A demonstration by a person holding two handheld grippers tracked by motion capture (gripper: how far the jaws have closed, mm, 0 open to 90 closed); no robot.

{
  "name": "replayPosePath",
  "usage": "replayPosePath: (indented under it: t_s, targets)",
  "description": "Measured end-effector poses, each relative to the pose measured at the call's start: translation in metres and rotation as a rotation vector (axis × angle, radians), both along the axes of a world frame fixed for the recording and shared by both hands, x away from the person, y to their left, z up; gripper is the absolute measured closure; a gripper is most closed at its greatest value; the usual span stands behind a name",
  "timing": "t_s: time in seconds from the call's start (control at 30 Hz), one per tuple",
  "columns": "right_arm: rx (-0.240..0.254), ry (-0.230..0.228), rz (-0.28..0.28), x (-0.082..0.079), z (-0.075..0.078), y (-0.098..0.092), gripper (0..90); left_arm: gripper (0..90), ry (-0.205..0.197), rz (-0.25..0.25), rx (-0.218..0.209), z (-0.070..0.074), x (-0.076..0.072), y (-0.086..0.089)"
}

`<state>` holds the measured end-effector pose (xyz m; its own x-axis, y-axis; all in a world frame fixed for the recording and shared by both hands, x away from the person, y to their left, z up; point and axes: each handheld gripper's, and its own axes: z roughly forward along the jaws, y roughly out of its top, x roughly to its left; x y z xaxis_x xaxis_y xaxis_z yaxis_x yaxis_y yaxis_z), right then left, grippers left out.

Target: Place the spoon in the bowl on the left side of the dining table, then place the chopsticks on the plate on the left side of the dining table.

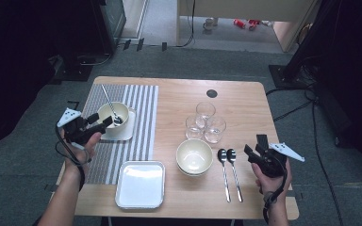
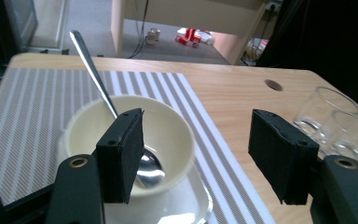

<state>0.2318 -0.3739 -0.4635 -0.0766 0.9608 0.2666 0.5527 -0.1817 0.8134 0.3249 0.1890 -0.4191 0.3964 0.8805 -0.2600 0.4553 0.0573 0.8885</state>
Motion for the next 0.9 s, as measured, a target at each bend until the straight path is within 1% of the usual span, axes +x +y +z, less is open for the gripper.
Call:
replayPosePath:
  t_s: [0.03,0.13,0.2,0.27,0.33,0.43,0.5,0.53,0.73,0.8,0.9]
  targets:
    - [-0.005,0.009,-0.002,-0.002,-0.003,-0.002,50.7,35.9,0.004,-0.014,-0.003,-0.003,-0.004,-0.003]
    - [-0.053,0.038,0.002,-0.005,-0.01,-0.008,50.8,36.8,0.02,-0.06,0.016,-0.011,-0.011,-0.008]
    - [-0.061,0.057,0.01,-0.007,-0.015,-0.013,51.0,37.6,0.024,-0.059,0.001,-0.015,-0.016,-0.008]
    - [-0.074,0.073,-0.001,-0.007,-0.02,-0.017,51.5,37.8,0.026,-0.054,-0.018,-0.019,-0.021,-0.007]
    - [-0.066,0.085,-0.008,-0.007,-0.023,-0.02,52.4,37.5,0.041,-0.066,-0.003,-0.023,-0.024,-0.01]
    - [-0.069,0.086,-0.013,-0.007,-0.024,-0.022,55.3,37.4,0.058,-0.096,-0.026,-0.029,-0.029,-0.015]
    - [-0.061,0.085,-0.015,-0.008,-0.023,-0.023,57.8,37.4,0.064,-0.113,-0.013,-0.033,-0.032,-0.022]
    - [-0.061,0.083,-0.015,-0.008,-0.023,-0.023,58.1,37.4,0.069,-0.127,-0.014,-0.035,-0.033,-0.025]
    - [-0.047,0.082,-0.029,-0.01,-0.023,-0.031,60.2,37.4,0.077,-0.194,0.017,-0.039,-0.037,-0.046]
    - [-0.049,0.083,-0.039,-0.01,-0.024,-0.033,60.2,37.4,0.082,-0.202,0.025,-0.041,-0.038,-0.049]
    - [-0.051,0.078,-0.041,-0.012,-0.023,-0.037,61.9,37.5,0.087,-0.206,0.025,-0.044,-0.039,-0.052]
